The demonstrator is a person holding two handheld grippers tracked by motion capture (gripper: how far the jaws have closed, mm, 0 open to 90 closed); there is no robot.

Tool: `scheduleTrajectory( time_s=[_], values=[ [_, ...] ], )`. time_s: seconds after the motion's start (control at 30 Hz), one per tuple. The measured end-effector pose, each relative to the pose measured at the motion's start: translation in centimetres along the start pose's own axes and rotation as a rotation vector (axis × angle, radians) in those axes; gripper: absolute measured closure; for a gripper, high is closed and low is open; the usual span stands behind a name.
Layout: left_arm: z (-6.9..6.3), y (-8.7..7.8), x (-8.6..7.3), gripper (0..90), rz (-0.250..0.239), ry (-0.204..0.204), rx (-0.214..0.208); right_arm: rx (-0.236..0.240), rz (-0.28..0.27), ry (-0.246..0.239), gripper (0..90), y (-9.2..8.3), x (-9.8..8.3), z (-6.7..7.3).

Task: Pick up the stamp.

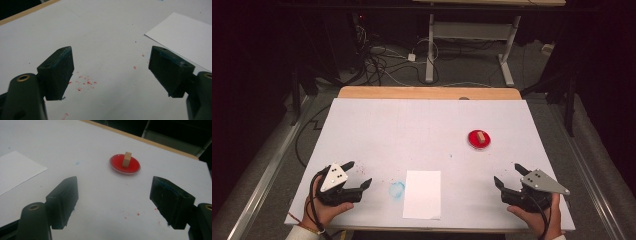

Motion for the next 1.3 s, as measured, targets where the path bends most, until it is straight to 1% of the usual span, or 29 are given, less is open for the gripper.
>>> scheduleTrajectory(
  time_s=[0.13,0.17,0.23,0.27,0.3,0.37,0.4,0.47,0.5,0.57,0.6,0.63,0.7,0.77,0.8,0.83,0.87,0.9,0.93,0.97,1.0,1.03,1.07,1.1,1.13,1.17,1.23,1.27,1.3],
  values=[
    [0.1,0.0,-0.1,20.1,-0.001,-0.007,-0.009,-0.001,0.014,0.001,25.6,-0.2,0.2,-0.2],
    [0.0,0.0,-0.2,20.5,0.007,-0.004,-0.016,-0.003,0.02,0.005,26.0,-0.3,0.4,-0.3],
    [-0.2,0.1,-0.2,20.5,0.012,0.005,-0.011,-0.007,0.026,0.003,25.7,-0.3,0.5,-0.4],
    [-0.2,0.1,-0.2,20.5,0.015,0.013,-0.015,0.001,0.035,-0.008,26.3,-0.3,0.7,-0.6],
    [-0.3,0.2,-0.3,20.5,0.02,0.018,-0.009,-0.006,0.047,-0.009,26.2,-0.2,0.8,-0.6],
    [-0.3,0.2,-0.5,20.5,0.028,0.02,-0.018,-0.01,0.043,-0.013,27.1,-0.1,1.1,-0.8],
    [-0.3,0.2,-0.5,20.5,0.033,0.023,-0.013,-0.004,0.047,-0.017,27.5,0.0,1.3,-0.9],
    [-0.2,0.1,-0.5,20.5,0.028,0.013,-0.01,-0.004,0.058,-0.01,28.4,0.4,2.2,-1.3],
    [-0.1,0.0,-0.5,20.5,0.027,0.01,-0.006,-0.004,0.058,-0.01,28.4,0.4,2.2,-1.3],
    [-0.2,0.0,-0.5,20.5,0.03,0.011,-0.01,-0.004,0.091,-0.015,29.3,1.0,2.8,-1.6],
    [-0.2,-0.1,-0.5,20.5,0.03,0.013,-0.006,0.021,0.129,-0.019,31.5,1.8,3.4,-1.9],
    [-0.1,-0.1,-0.5,20.5,0.033,0.013,-0.001,0.013,0.153,-0.014,31.6,2.3,3.8,-2.2],
    [-0.1,-0.1,-0.5,20.5,0.024,0.005,-0.007,0.047,0.194,-0.029,33.8,3.3,4.6,-2.5],
    [0.0,-0.1,-0.6,20.5,0.03,0.003,-0.005,0.044,0.226,-0.035,35.2,4.2,5.7,-2.9],
    [0.0,-0.1,-0.7,20.5,0.029,0.003,-0.005,0.064,0.248,-0.036,35.9,4.7,6.3,-3.0],
    [0.1,-0.1,-0.7,20.5,0.03,0.001,0.0,0.07,0.262,-0.045,36.6,5.2,6.9,-3.1],
    [0.1,-0.1,-0.7,20.4,0.028,-0.002,-0.003,0.072,0.282,-0.045,36.8,5.7,7.4,-3.2],
    [0.1,-0.2,-0.7,20.4,0.027,-0.004,-0.006,0.072,0.282,-0.045,36.8,5.7,7.4,-3.2],
    [0.1,-0.2,-0.7,20.4,0.027,-0.003,-0.005,0.095,0.326,-0.028,36.8,6.8,8.3,-3.3],
    [0.1,-0.2,-0.7,20.4,0.031,-0.001,-0.006,0.087,0.348,-0.031,37.1,7.4,8.7,-3.4],
    [0.1,-0.2,-0.7,20.4,0.03,-0.001,-0.007,0.094,0.378,-0.033,37.1,7.9,9.0,-3.4],
    [0.1,-0.2,-0.7,20.4,0.028,-0.001,-0.006,0.101,0.39,-0.032,37.2,8.5,9.3,-3.5],
    [0.1,-0.2,-0.7,20.4,0.029,-0.001,-0.006,0.09,0.4,-0.028,37.3,9.0,9.5,-3.5],
    [0.1,-0.2,-0.8,20.4,0.031,-0.002,-0.011,0.09,0.4,-0.028,37.3,9.0,9.5,-3.5],
    [0.1,-0.2,-0.8,20.4,0.029,-0.006,-0.011,0.09,0.442,-0.031,38.0,10.0,9.7,-3.6],
    [0.1,-0.2,-0.8,20.4,0.031,-0.009,-0.011,0.09,0.442,-0.031,38.0,10.0,9.7,-3.6],
    [0.2,-0.2,-1.0,20.4,0.039,-0.01,-0.017,0.084,0.473,-0.018,40.7,10.9,9.8,-3.6],
    [0.2,-0.2,-1.0,20.4,0.044,-0.01,-0.015,0.075,0.511,-0.03,42.5,11.9,9.7,-3.6],
    [0.2,-0.2,-1.0,20.4,0.048,-0.01,-0.016,0.075,0.511,-0.03,42.5,11.9,9.7,-3.6]
  ],
)
Point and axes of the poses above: each handheld gripper's, and its own axes: y roughly forward along the jaws, x roughly out of its top, z roughly to its left, the point moved 4 cm from there along y, roughly forward along the jaws, and after that the axes turned 1 degree about z, right-handed, at the moved point
